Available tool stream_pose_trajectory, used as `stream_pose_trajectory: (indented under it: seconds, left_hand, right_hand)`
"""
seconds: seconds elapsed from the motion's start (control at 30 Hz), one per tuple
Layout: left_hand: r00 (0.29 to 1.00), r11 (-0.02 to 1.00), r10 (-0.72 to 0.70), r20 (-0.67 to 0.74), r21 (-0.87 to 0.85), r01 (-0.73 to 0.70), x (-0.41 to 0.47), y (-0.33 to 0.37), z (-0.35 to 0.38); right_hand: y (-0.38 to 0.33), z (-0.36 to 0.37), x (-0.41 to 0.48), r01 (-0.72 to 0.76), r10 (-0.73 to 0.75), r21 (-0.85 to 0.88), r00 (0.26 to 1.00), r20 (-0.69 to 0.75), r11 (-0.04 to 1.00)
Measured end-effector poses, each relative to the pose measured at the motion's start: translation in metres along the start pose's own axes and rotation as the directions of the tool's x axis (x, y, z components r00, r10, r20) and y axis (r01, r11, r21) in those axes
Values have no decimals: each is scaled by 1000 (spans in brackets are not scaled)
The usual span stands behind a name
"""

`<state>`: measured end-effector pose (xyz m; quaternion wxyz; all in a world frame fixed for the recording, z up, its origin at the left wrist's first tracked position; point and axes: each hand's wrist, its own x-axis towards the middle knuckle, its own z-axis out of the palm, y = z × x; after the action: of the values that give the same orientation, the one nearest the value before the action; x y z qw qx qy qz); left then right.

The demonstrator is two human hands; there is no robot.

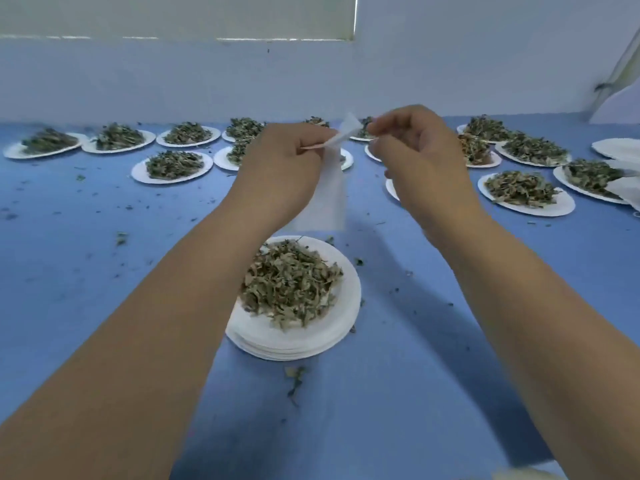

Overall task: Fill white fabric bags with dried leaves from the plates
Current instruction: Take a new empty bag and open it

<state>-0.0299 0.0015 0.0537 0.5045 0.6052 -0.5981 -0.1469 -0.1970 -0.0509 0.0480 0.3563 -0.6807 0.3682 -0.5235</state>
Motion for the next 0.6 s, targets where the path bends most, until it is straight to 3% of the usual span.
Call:
stream_pose_trajectory:
  seconds: [0.07, 0.17, 0.27, 0.33, 0.43, 0.6]
  left_hand:
    - [1000, 985, 24, -17, 174, -21, -4, -17, -27]
    - [992, 885, 117, -44, 457, -84, -13, -42, -61]
    - [962, 772, 272, -40, 605, -194, -25, -59, -82]
    - [962, 730, 274, 8, 649, -213, -31, -71, -89]
    - [977, 770, 211, -23, 620, -152, -36, -93, -92]
    - [970, 957, 21, -242, 284, 50, -38, -100, -91]
  right_hand:
    - [-7, 26, 9, -55, 45, 61, 986, 161, 997]
    - [-10, 61, 5, 68, -58, -22, 951, 303, 997]
    - [-6, 90, -3, 147, -113, -42, 886, 450, 988]
    - [-4, 102, -5, 125, -94, -24, 849, 520, 992]
    - [-1, 114, -6, 139, -118, -3, 855, 505, 990]
    - [7, 116, -9, 265, -205, -133, 913, 353, 955]
